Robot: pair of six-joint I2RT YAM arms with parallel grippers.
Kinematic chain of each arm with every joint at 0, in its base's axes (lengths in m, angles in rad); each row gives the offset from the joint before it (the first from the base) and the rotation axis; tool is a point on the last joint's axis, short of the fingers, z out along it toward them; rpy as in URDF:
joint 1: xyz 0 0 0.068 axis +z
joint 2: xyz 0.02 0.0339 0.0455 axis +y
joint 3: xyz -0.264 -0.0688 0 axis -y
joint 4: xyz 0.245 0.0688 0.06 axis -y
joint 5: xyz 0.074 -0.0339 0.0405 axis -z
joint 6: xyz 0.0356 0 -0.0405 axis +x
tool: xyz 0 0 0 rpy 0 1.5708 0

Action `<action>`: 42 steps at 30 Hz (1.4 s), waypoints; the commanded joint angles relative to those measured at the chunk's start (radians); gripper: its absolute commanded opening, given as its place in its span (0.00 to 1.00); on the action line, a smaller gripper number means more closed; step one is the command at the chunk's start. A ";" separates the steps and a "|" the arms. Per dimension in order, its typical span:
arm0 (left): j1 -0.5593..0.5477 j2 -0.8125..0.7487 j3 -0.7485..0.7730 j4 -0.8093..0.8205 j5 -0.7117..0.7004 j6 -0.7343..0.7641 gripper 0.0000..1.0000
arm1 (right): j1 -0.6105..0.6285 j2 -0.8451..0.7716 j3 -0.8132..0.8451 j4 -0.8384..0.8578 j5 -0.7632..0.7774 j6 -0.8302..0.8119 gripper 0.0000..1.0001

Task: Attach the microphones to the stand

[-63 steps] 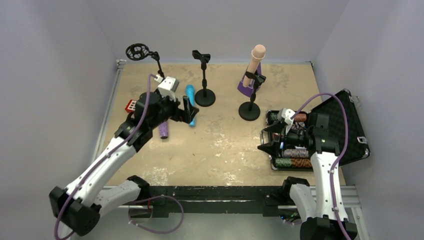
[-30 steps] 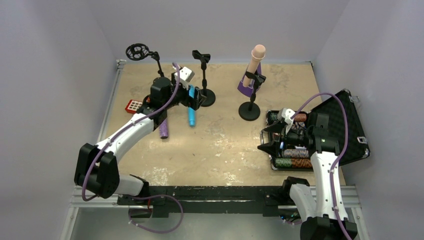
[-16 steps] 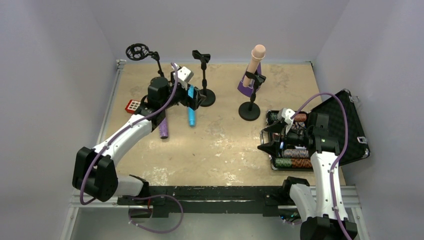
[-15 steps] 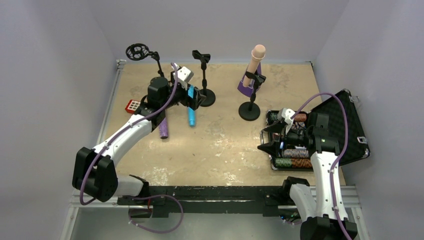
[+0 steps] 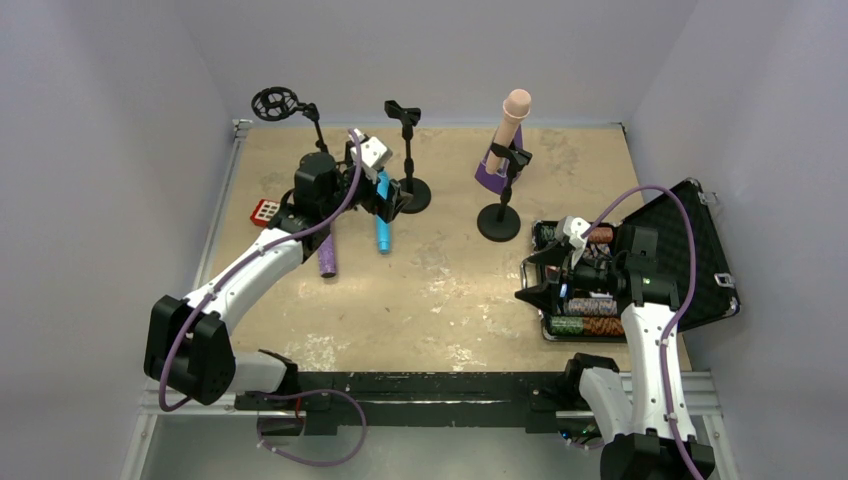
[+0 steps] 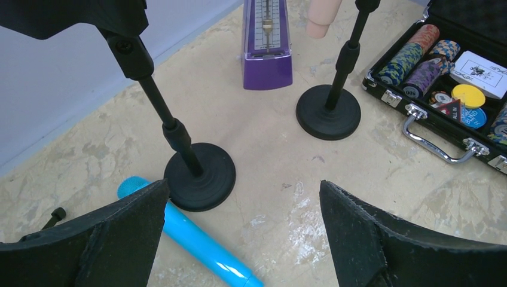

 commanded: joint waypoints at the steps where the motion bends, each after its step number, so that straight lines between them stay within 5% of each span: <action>1: 0.007 -0.006 0.046 0.024 0.044 0.056 1.00 | -0.005 -0.001 0.026 0.015 -0.027 -0.014 0.92; 10: 0.007 -0.029 -0.032 0.154 0.062 0.120 1.00 | -0.005 0.001 0.027 0.013 -0.025 -0.017 0.92; 42: 0.007 -0.020 -0.013 0.149 0.096 0.145 0.99 | -0.005 0.001 0.025 0.013 -0.022 -0.019 0.92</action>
